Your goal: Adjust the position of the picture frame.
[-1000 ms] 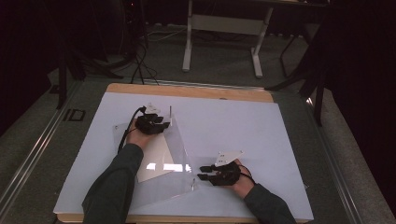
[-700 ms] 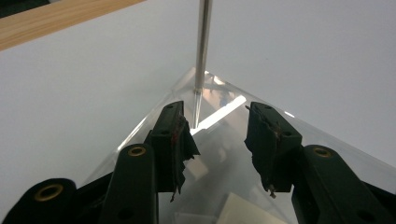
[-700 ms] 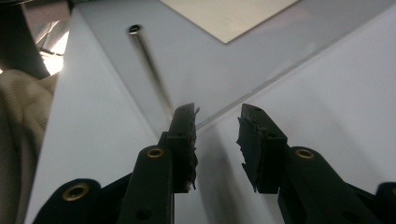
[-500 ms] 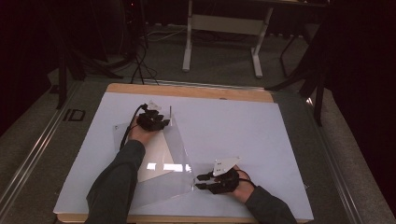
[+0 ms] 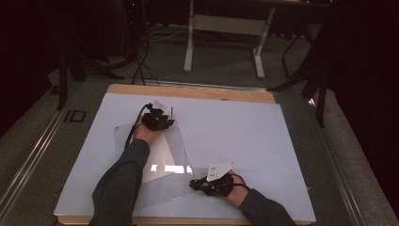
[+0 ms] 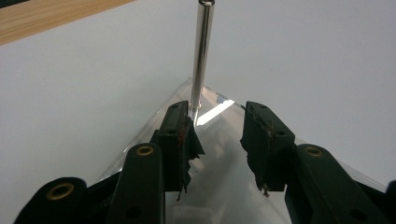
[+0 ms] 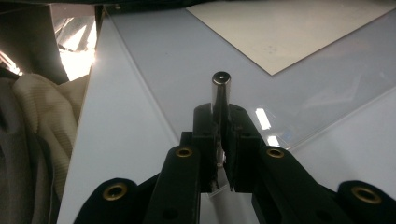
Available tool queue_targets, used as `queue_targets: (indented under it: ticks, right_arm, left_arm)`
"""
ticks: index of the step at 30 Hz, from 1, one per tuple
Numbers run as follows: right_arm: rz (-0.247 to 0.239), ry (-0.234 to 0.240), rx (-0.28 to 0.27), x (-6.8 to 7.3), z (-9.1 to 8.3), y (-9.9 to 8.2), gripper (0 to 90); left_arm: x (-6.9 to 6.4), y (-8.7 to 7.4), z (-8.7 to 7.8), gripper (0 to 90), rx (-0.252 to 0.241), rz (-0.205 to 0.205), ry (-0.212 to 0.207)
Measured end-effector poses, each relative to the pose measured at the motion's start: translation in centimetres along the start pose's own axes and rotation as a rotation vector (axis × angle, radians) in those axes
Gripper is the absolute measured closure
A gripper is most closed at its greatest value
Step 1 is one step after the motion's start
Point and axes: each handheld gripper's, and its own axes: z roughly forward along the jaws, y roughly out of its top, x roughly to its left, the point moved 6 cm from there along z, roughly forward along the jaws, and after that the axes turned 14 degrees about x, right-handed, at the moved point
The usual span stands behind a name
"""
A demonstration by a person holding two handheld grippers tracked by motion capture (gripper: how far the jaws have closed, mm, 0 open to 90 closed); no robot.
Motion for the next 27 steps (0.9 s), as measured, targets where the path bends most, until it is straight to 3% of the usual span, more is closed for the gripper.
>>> queue_targets:
  ticks: [7, 13, 18, 22, 27]
  right_arm:
    - [0.024, -0.006, -0.009, 0.1, 0.0, 0.0, 83.2]
    - [0.037, -0.019, -0.02, 0.2, 0.0, -0.1, 83.4]
    - [0.045, -0.033, -0.028, 0.3, 0.0, -0.1, 83.6]
    - [0.061, -0.047, -0.029, 0.4, 0.0, -0.1, 83.5]
    - [0.078, -0.07, -0.037, 0.5, -0.1, -0.1, 83.3]
  left_arm:
    - [0.4, 0.4, 0.3, 62.5, -0.004, -0.016, 0.004]
    - [0.7, 1.4, 0.3, 65.4, -0.073, -0.06, 0.005]
    - [0.1, 2.6, 0.9, 67.8, -0.068, -0.025, 0.006]
    - [0.4, 2.8, 1.7, 71.6, -0.029, -0.039, 0.008]
    - [0.8, 2.7, 1.7, 81.9, -0.027, -0.06, -0.011]
